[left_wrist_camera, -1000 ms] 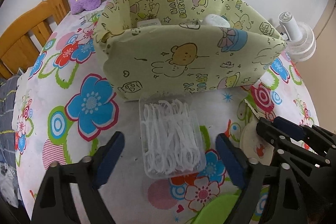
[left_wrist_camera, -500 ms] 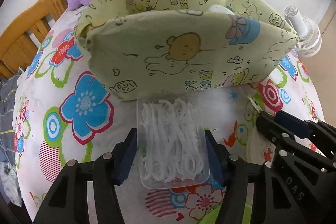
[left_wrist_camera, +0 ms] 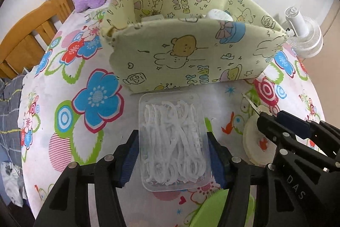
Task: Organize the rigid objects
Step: 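Lift and carry the floss box and key fob over the fabric box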
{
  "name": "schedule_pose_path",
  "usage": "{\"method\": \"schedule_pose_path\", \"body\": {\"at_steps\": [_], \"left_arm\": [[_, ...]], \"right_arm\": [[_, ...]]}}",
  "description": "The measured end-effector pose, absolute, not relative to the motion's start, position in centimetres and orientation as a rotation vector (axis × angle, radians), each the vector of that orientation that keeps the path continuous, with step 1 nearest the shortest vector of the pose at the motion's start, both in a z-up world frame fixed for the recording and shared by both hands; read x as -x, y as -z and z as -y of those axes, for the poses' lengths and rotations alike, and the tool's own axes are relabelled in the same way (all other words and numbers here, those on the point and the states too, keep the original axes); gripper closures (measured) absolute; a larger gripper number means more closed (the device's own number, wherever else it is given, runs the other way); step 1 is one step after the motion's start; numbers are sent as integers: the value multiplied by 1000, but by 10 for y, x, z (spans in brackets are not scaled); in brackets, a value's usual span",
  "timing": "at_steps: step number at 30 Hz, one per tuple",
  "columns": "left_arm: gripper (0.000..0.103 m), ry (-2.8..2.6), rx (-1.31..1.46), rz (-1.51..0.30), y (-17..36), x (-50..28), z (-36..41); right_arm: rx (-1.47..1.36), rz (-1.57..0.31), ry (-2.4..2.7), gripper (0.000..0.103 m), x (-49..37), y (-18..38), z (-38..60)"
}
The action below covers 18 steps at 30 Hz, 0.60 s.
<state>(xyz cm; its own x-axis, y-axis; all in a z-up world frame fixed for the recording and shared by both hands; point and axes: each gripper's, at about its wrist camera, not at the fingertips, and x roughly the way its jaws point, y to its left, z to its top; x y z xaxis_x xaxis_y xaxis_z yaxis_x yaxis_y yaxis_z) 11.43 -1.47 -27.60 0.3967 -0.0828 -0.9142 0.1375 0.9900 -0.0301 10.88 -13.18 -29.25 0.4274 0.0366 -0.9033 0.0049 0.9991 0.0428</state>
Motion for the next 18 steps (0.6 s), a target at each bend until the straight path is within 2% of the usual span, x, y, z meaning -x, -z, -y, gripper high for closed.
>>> {"method": "schedule_pose_path", "body": {"at_steps": [18], "left_arm": [[41,136,-55,-1066,221,-83,13]], "right_arm": [[-47,-1024,-15,68,-77,234,134]]}}
